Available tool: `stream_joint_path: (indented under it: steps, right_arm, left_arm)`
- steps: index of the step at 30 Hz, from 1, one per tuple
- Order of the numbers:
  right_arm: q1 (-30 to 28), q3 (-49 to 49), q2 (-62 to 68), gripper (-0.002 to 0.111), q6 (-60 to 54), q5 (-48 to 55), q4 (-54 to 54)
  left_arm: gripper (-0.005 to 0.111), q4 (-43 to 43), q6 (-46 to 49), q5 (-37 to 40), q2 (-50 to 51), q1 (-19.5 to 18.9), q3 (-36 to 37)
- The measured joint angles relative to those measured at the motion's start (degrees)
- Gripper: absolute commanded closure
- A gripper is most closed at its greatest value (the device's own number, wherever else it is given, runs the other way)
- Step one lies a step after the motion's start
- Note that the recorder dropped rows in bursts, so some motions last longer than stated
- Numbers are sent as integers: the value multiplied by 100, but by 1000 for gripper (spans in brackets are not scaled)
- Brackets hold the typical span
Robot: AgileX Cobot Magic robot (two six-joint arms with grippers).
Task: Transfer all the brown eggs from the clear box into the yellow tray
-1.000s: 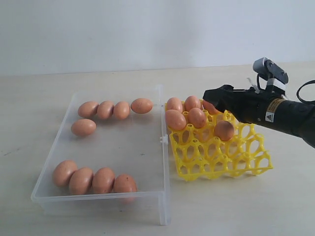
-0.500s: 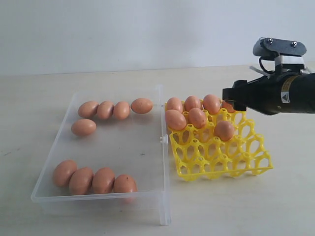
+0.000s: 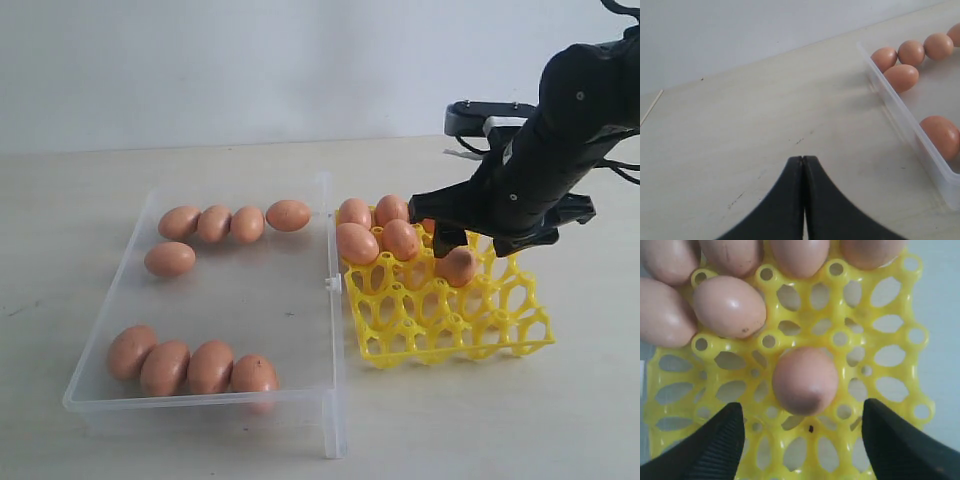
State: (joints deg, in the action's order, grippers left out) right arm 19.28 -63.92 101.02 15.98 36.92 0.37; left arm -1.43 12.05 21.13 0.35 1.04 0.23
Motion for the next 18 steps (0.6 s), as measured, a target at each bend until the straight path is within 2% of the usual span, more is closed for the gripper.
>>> stream_joint_path:
  steps: [9,18]
  right_arm:
    - [0,-623,687,47,-222,367,-5]
    - [0,-793,964,57,-234,565,-37]
  left_arm:
    - [107,0,0,0,0,0,0]
    - [107,0,0,0,0,0,0]
